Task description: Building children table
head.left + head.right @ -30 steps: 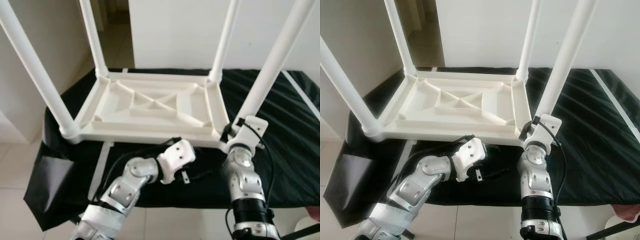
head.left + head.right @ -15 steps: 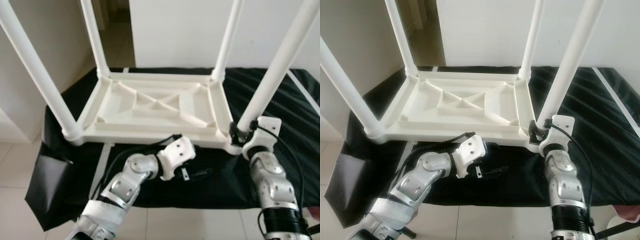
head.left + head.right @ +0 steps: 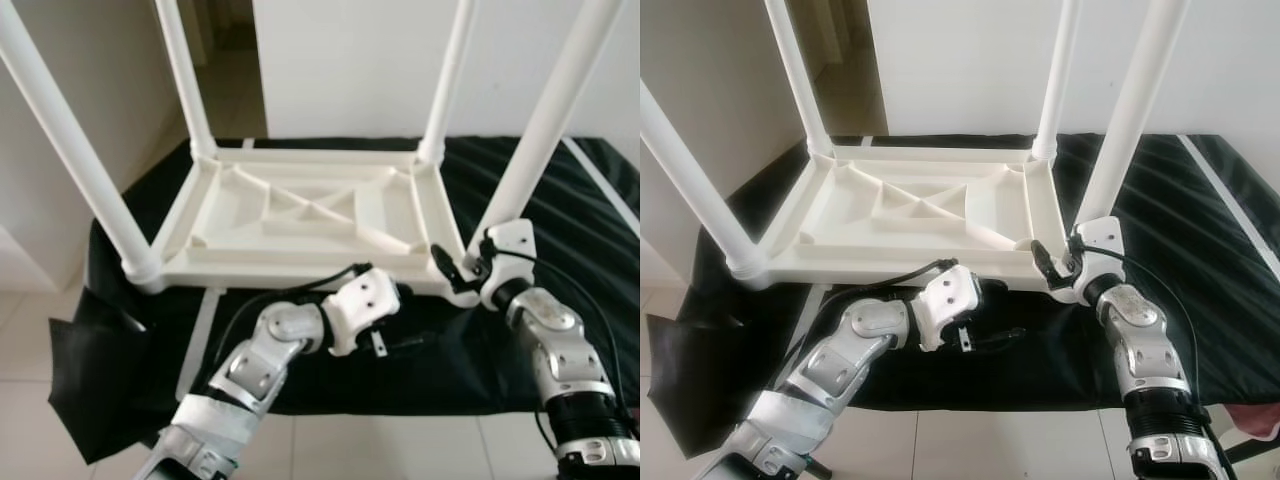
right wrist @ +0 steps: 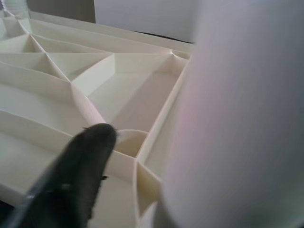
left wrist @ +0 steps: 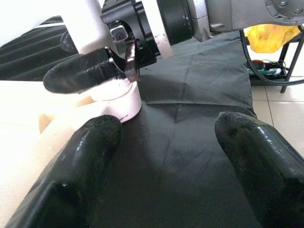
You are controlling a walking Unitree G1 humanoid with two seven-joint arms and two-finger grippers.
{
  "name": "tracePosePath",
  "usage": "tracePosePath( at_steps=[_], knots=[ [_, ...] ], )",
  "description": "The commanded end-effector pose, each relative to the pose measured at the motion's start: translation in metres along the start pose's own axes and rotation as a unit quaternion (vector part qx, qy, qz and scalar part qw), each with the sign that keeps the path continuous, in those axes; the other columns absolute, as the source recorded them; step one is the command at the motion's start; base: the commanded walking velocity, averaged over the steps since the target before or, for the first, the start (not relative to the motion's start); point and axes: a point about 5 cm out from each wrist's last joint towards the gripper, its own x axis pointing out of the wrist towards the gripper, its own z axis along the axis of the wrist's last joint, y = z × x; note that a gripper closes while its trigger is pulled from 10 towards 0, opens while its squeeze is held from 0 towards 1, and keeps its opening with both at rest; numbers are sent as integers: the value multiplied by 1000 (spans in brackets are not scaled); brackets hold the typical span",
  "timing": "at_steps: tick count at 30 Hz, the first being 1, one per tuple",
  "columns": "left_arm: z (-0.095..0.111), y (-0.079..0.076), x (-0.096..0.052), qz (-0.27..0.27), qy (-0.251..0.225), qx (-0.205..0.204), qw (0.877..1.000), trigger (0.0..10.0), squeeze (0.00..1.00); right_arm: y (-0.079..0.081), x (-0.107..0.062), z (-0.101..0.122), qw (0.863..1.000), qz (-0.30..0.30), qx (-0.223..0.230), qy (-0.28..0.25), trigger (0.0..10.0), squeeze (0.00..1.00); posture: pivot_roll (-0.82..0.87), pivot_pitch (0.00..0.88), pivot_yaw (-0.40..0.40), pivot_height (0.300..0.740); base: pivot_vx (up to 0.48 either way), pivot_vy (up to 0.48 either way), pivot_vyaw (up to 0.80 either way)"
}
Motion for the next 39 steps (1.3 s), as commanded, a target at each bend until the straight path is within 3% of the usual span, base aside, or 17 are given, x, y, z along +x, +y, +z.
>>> tracePosePath(
  at_steps=[1,2,18,19,32,35,39],
  knots=[
    [-3,2,-1,1,5,-1,1000,10000,0,5,4,-4,1000,28,-8,10,2000,0,-31,0,9,740,0,0,0],
    [-3,2,-2,2,5,0,1000,10000,0,6,4,-6,999,32,-2,13,0,0,-23,0,3,740,0,0,0],
    [-5,2,-8,13,10,-2,1000,10000,0,6,-1,-21,998,38,29,36,0,0,10,0,-6,740,0,0,0],
    [-5,1,-9,13,11,-3,1000,10000,0,6,-2,-21,998,26,45,35,10000,0,11,0,-7,740,0,0,0],
    [-4,-1,-7,18,4,-13,1000,10000,0,15,2,-17,988,-112,101,35,10000,0,-4,0,-4,740,0,0,0],
    [-4,-1,-8,19,4,-11,1000,10000,0,17,0,-19,973,-194,113,51,10000,0,0,0,-7,740,0,0,0],
    [-4,-1,-8,19,5,-10,1000,10000,0,25,-3,-24,957,-249,130,67,10000,0,4,0,-10,740,0,0,0]
  ],
)
